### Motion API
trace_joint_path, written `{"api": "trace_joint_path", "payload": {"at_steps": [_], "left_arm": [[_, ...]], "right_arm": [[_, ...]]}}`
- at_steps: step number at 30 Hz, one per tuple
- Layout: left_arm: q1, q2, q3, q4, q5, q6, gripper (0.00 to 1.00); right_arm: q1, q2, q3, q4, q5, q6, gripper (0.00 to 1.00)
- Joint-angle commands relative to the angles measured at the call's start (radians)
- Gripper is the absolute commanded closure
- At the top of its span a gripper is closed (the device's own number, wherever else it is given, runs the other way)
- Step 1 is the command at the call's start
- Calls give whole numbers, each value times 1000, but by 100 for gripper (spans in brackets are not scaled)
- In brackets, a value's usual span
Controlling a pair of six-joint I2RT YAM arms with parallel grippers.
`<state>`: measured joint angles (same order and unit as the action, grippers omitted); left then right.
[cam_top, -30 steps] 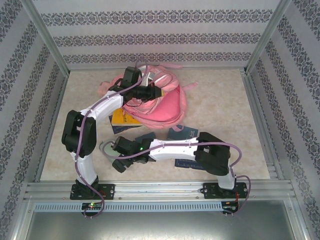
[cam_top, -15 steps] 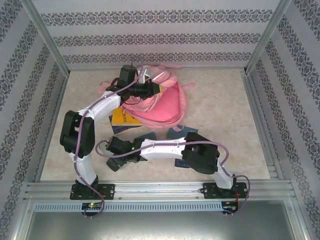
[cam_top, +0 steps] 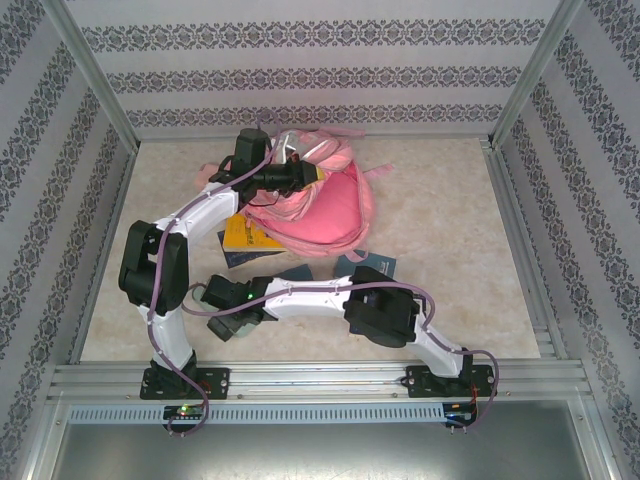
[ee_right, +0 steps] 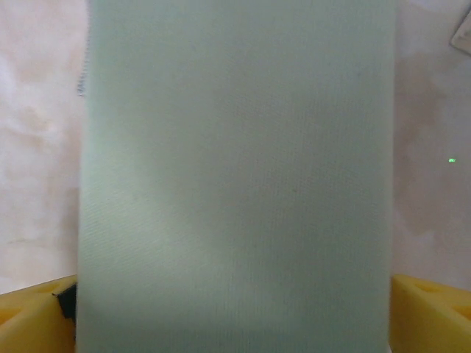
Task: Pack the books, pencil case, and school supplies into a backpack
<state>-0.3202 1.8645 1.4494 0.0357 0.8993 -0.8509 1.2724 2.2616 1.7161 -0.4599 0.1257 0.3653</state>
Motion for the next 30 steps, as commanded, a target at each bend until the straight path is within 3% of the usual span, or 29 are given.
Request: {"api": "trace_joint_path", "payload": {"at_steps": [1,6,11,22,30], "left_arm": [[26,-48,-7,86,1,-21,100],[27,-50,-6,90,5,-23,100],[26,-56,-6,92,6,-24,100],[29,-90,26,-21,-23,63,100],[35,-106,35,-40,-25,81,100]], "right_arm": [[-10,34,33,-49,29,-26,5],[-6,30,16,-18,2,-31,13],[-3,-7,-7,13,0,-36,28],[-18,-195,-122,52,37,-32,29],[-23,-398,-308,41,82,-8,29]]}}
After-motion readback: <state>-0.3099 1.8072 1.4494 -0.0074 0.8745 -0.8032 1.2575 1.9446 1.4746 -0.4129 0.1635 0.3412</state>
